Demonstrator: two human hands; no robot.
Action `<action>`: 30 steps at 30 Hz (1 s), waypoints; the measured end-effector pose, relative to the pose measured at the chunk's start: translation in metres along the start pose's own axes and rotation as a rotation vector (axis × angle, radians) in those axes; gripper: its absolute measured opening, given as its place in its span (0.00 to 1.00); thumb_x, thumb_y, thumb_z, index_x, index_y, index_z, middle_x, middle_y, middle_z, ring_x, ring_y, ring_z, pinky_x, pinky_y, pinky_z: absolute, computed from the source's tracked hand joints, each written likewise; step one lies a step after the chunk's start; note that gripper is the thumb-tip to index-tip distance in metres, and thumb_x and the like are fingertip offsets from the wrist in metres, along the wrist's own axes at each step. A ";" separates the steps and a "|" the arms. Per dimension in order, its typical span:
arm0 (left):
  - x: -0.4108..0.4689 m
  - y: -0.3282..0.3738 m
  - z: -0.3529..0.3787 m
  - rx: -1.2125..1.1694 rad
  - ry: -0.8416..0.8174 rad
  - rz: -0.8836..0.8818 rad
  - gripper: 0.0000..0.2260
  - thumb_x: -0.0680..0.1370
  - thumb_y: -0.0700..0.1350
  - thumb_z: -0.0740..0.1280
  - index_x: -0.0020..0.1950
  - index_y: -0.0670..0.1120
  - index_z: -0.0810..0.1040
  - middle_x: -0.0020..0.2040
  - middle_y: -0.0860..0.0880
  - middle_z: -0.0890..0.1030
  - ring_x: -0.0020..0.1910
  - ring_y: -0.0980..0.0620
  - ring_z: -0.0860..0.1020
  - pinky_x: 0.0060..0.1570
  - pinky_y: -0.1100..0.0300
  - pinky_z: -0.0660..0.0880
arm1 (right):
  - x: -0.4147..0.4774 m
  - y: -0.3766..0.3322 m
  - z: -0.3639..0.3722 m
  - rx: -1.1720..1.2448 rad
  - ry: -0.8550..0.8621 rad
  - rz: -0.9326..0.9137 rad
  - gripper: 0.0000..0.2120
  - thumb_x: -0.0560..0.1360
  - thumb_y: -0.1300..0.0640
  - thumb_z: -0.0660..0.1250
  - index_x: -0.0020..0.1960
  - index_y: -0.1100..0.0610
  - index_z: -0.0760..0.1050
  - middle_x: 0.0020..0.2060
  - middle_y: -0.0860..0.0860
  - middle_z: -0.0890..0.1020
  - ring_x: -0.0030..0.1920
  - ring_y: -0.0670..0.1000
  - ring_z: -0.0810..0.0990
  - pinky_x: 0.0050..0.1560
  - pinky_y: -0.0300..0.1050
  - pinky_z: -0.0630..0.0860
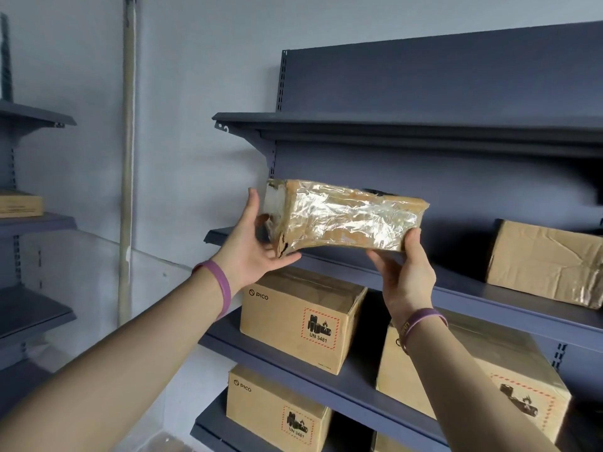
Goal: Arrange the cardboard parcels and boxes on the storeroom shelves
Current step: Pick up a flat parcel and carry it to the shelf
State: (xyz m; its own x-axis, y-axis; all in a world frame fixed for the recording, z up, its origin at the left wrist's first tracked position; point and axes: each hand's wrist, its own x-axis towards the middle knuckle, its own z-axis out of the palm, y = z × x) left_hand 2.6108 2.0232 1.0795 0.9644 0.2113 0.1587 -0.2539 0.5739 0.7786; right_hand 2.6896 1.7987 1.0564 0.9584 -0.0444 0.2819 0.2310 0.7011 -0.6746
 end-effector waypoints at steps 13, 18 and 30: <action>-0.004 0.012 0.010 0.228 0.084 -0.111 0.29 0.74 0.68 0.67 0.66 0.50 0.75 0.59 0.45 0.81 0.58 0.39 0.81 0.62 0.33 0.73 | 0.004 0.005 -0.011 -0.077 -0.132 -0.012 0.15 0.80 0.51 0.66 0.63 0.57 0.79 0.58 0.55 0.84 0.58 0.57 0.83 0.56 0.49 0.81; -0.001 0.009 0.005 0.114 0.159 -0.091 0.26 0.75 0.67 0.67 0.60 0.48 0.73 0.57 0.40 0.78 0.57 0.38 0.80 0.51 0.40 0.79 | 0.009 0.003 -0.012 -0.009 -0.086 -0.002 0.17 0.79 0.48 0.66 0.61 0.58 0.79 0.58 0.55 0.84 0.57 0.56 0.84 0.55 0.51 0.82; 0.015 0.024 -0.055 0.142 0.413 0.020 0.35 0.68 0.77 0.65 0.66 0.56 0.74 0.60 0.44 0.79 0.59 0.38 0.78 0.54 0.39 0.79 | 0.037 0.001 -0.039 -0.141 -0.029 0.038 0.20 0.82 0.42 0.58 0.55 0.56 0.79 0.44 0.50 0.85 0.45 0.49 0.84 0.39 0.41 0.80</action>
State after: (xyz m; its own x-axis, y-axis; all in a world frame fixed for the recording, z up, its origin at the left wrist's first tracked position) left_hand 2.6152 2.0837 1.0671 0.8417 0.5367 -0.0591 -0.2319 0.4583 0.8580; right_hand 2.7314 1.7704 1.0395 0.9620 0.0021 0.2730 0.2183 0.5946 -0.7738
